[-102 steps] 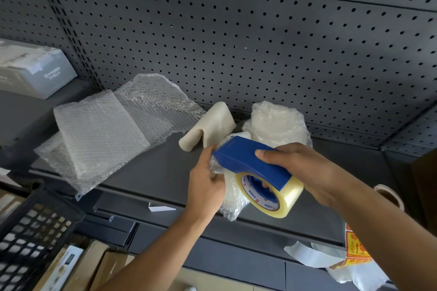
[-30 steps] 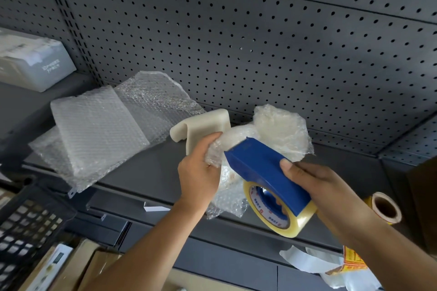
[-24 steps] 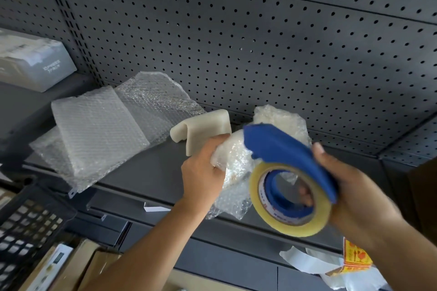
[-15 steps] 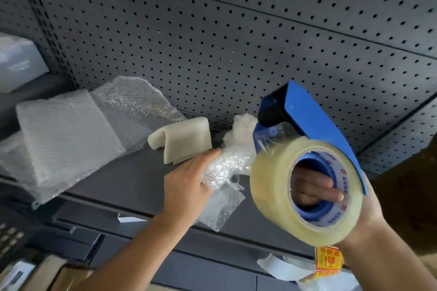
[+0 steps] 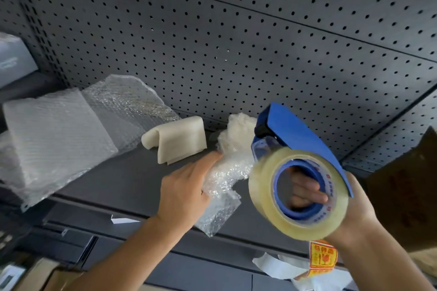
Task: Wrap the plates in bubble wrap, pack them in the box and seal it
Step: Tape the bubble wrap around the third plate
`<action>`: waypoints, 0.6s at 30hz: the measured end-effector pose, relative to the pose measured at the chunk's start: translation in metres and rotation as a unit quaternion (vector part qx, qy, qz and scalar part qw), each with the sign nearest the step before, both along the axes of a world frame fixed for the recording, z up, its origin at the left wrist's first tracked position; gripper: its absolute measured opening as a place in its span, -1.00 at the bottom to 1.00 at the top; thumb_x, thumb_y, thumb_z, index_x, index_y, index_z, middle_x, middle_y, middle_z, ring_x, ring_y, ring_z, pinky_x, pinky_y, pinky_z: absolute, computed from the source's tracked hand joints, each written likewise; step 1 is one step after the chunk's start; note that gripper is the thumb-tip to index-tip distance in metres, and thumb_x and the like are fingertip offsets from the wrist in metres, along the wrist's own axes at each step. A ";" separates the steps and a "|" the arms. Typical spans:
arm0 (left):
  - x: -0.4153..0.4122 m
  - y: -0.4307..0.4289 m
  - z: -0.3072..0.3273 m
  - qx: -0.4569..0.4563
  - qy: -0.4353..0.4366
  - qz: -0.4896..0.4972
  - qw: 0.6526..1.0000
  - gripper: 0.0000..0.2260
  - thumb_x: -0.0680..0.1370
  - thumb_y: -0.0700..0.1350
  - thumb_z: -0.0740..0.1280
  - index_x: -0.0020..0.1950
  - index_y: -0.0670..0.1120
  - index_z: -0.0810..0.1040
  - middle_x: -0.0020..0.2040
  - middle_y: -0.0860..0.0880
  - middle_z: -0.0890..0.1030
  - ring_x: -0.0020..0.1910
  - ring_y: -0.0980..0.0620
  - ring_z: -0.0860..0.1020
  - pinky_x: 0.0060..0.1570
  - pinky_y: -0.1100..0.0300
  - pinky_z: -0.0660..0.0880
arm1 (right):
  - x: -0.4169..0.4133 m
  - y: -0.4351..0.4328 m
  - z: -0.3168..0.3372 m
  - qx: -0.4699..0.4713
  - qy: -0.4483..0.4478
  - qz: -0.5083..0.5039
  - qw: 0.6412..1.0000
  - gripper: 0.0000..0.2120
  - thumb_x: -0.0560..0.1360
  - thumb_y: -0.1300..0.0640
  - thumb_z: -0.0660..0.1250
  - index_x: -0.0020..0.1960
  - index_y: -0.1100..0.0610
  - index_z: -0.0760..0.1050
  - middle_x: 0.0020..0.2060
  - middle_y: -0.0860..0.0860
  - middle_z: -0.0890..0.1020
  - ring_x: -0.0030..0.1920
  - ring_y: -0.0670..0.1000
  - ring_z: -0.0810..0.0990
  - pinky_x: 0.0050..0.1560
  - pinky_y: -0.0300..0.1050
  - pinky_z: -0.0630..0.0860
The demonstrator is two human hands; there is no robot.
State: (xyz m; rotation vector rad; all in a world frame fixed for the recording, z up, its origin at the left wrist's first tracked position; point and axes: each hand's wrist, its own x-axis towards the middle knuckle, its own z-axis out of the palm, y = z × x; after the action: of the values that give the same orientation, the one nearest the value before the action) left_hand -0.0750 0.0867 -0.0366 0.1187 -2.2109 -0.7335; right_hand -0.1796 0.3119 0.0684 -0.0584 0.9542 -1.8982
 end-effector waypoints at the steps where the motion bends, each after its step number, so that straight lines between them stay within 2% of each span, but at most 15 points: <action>1: 0.001 0.001 0.001 -0.016 0.013 -0.005 1.000 -0.17 0.12 -0.58 0.37 0.29 0.02 0.50 0.00 0.06 0.74 -0.15 0.08 0.67 -0.29 0.24 0.55 | -0.001 0.002 -0.001 -0.026 0.007 0.015 1.000 -0.62 0.68 0.12 0.00 0.15 0.29 0.52 -0.21 0.13 0.56 -0.29 0.03 0.44 -0.10 -0.10 0.39; 2: 0.002 0.003 0.003 -0.037 0.030 -0.018 0.999 -0.24 0.19 -0.55 0.33 0.30 0.01 0.49 0.00 0.06 0.74 -0.15 0.08 0.66 -0.28 0.22 0.55 | -0.001 0.000 0.002 -0.045 0.002 0.023 0.999 -0.52 0.71 0.06 -0.09 0.14 0.28 0.55 -0.20 0.14 0.58 -0.30 0.02 0.48 -0.12 -0.10 0.38; 3: 0.004 0.003 0.006 -0.058 0.044 -0.039 0.997 -0.30 0.26 -0.51 0.26 0.32 0.00 0.48 0.02 0.05 0.74 -0.14 0.10 0.65 -0.26 0.23 0.56 | -0.006 0.000 0.006 -0.009 -0.003 -0.004 1.000 -0.50 0.71 0.02 -0.07 0.06 0.23 0.60 -0.27 0.12 0.57 -0.36 0.00 0.49 -0.22 -0.12 0.39; 5: 0.007 0.003 0.013 -0.098 0.050 -0.083 0.991 -0.35 0.34 -0.43 0.13 0.37 -0.01 0.45 0.06 0.03 0.74 -0.14 0.08 0.69 -0.27 0.20 0.61 | -0.003 0.001 0.017 0.085 0.059 -0.055 0.993 -0.52 0.67 -0.04 0.06 -0.14 0.19 0.62 -0.44 0.07 0.46 -0.54 -0.04 0.40 -0.45 -0.17 0.37; 6: 0.008 0.002 0.015 -0.117 0.043 -0.099 0.987 -0.35 0.35 -0.41 0.10 0.38 0.00 0.43 0.06 0.02 0.74 -0.17 0.05 0.71 -0.33 0.17 0.62 | 0.000 0.000 0.022 0.132 0.080 -0.080 0.985 -0.53 0.65 -0.06 0.10 -0.17 0.20 0.61 -0.47 0.07 0.42 -0.58 -0.04 0.36 -0.51 -0.18 0.36; 9: 0.011 -0.002 0.018 -0.171 -0.001 -0.121 0.978 -0.24 0.34 -0.40 0.07 0.49 0.09 0.35 0.06 0.07 0.70 -0.29 0.07 0.65 -0.48 0.26 0.48 | -0.002 -0.001 0.029 0.210 0.107 -0.071 0.969 -0.57 0.61 -0.09 0.19 -0.18 0.23 0.57 -0.49 0.10 0.43 -0.59 0.00 0.36 -0.52 -0.13 0.38; 12: 0.012 -0.006 0.020 -0.202 -0.035 -0.125 0.971 -0.16 0.32 -0.37 0.06 0.56 0.17 0.24 0.05 0.12 0.69 -0.36 0.12 0.55 -0.52 0.30 0.29 | -0.002 0.001 0.036 0.289 0.155 -0.034 0.944 -0.54 0.60 -0.11 0.22 -0.25 0.24 0.55 -0.51 0.15 0.42 -0.58 0.04 0.38 -0.48 -0.09 0.41; 14: 0.011 -0.007 0.022 -0.212 -0.042 -0.130 0.968 -0.19 0.33 -0.36 0.06 0.55 0.15 0.28 0.01 0.12 0.68 -0.38 0.12 0.50 -0.54 0.29 0.26 | -0.001 0.001 0.040 0.311 0.182 -0.007 0.933 -0.51 0.60 -0.11 0.22 -0.29 0.24 0.56 -0.51 0.17 0.43 -0.58 0.06 0.39 -0.46 -0.11 0.43; 18: 0.009 -0.006 0.022 -0.225 -0.036 -0.144 0.963 -0.24 0.35 -0.37 0.09 0.50 0.14 0.33 -0.01 0.13 0.67 -0.39 0.10 0.48 -0.53 0.27 0.28 | -0.001 -0.001 0.043 0.344 0.204 0.009 0.917 -0.52 0.56 -0.14 0.25 -0.17 0.30 0.57 -0.50 0.16 0.47 -0.58 0.06 0.42 -0.45 -0.11 0.44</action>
State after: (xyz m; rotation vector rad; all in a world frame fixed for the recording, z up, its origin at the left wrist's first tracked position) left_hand -0.0660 0.0805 -0.0148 -0.4188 -2.4351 -0.3615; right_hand -0.1808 0.3107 0.1117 -0.0446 1.8555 -1.4583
